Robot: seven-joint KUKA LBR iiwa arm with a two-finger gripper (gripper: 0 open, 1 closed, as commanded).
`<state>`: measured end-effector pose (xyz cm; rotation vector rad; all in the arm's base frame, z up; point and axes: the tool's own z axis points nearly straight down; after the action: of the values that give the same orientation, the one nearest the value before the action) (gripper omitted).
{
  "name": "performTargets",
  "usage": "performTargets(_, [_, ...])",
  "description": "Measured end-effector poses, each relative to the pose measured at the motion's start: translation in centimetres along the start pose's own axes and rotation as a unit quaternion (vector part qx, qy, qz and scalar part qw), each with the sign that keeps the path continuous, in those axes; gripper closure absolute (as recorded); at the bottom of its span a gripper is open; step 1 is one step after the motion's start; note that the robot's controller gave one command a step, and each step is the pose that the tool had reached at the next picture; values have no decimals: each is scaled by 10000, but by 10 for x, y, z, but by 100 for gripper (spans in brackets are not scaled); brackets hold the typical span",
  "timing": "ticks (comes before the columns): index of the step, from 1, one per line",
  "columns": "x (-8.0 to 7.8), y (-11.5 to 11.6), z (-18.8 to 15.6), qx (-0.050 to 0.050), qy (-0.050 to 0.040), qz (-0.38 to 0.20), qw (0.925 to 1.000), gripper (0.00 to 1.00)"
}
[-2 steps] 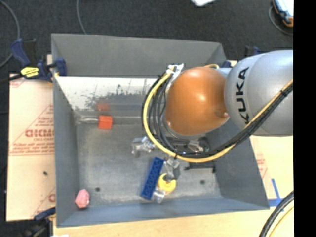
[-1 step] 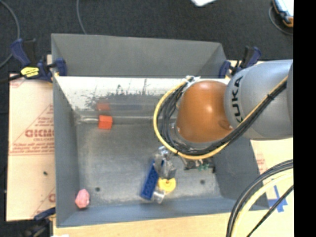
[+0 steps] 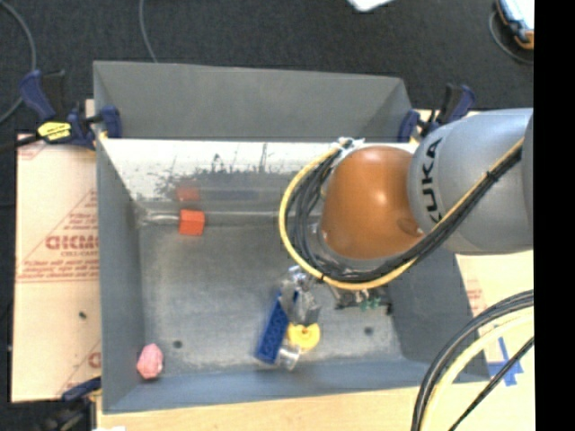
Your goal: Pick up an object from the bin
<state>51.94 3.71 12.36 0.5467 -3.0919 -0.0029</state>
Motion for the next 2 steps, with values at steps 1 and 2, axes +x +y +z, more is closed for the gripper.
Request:
performTargets(1, [1,25,-50,3,-19,-991,9951,0])
performTargets(2, [1,25,-50,1,-17,-985,9951,0])
